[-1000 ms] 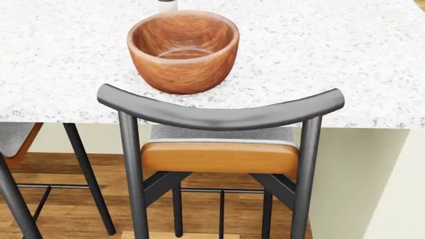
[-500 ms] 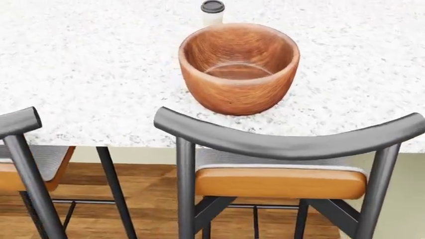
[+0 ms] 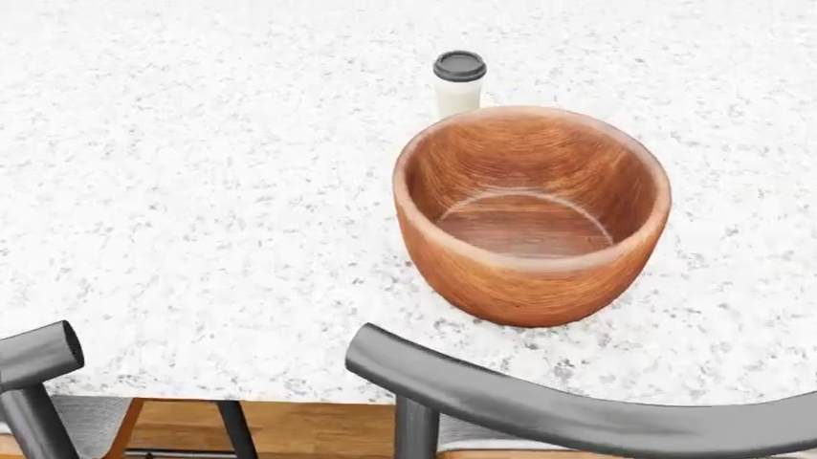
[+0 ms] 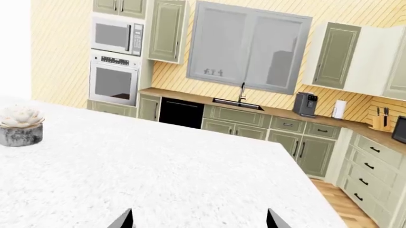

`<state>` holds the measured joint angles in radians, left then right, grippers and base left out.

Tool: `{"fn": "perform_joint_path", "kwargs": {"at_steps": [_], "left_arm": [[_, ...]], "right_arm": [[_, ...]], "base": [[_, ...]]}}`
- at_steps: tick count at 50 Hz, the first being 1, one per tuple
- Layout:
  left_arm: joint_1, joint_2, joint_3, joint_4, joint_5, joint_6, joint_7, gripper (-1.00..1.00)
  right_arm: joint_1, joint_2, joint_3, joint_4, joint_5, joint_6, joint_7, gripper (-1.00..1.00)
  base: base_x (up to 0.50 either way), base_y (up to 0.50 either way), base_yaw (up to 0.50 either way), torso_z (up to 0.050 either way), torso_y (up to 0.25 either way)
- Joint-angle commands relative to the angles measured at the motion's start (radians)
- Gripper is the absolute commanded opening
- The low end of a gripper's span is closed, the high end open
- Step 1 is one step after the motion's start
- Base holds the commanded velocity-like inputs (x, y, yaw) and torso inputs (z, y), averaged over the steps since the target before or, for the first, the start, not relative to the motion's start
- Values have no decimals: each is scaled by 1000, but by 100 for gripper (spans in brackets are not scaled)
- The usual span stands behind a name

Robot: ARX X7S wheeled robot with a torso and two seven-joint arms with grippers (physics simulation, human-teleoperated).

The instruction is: Place the cup inside the bowl on the dining table and move the bowl to any counter.

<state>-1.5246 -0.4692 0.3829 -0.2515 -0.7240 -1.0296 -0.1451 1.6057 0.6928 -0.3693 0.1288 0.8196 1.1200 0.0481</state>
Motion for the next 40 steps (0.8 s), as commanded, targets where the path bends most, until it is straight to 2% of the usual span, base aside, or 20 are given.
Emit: {"fn": "perform_joint_path", "kwargs": {"at_steps": [1,20,40], "left_arm": [[8,-1,2,11,-5,-8,-8,100],[9,-18,1,30,-19,-27,-4,100],[0,-23,6,14,-18,-22,7,100]], "right_arm": [[-15,14,22,-23,27,27,18,100],[-17,18,33,-28,41,39,31,100],[-27,19,32,-29,50,46,37,100]], "base": [[500,91,0,0,0],[489,62,0,0,1],[168,4,0,0,0]]}}
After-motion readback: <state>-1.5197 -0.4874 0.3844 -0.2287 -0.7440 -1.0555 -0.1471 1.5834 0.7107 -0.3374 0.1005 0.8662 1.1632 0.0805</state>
